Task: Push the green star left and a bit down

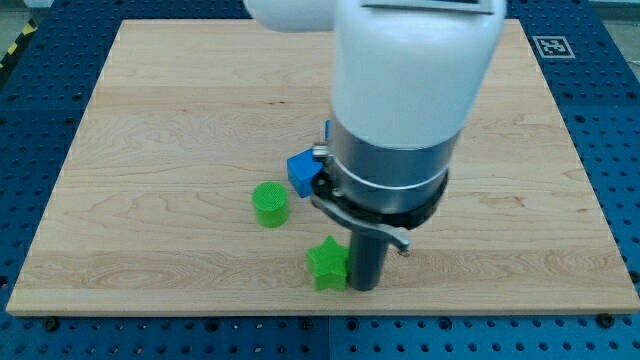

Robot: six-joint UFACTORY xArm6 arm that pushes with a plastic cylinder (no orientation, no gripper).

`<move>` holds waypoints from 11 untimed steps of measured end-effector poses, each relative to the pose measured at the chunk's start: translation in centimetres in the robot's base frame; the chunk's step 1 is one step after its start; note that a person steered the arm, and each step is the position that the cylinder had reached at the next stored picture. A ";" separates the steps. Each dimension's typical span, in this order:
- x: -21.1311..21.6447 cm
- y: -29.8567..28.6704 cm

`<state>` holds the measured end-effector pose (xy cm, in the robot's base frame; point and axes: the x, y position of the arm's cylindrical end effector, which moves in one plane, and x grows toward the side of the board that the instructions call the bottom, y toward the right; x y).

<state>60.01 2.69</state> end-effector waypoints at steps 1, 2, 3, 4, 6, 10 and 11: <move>0.0 -2.7; -0.1 -5.2; -0.8 -6.8; -0.9 -6.3; -1.6 -2.4; -3.7 -7.2; -2.7 -9.2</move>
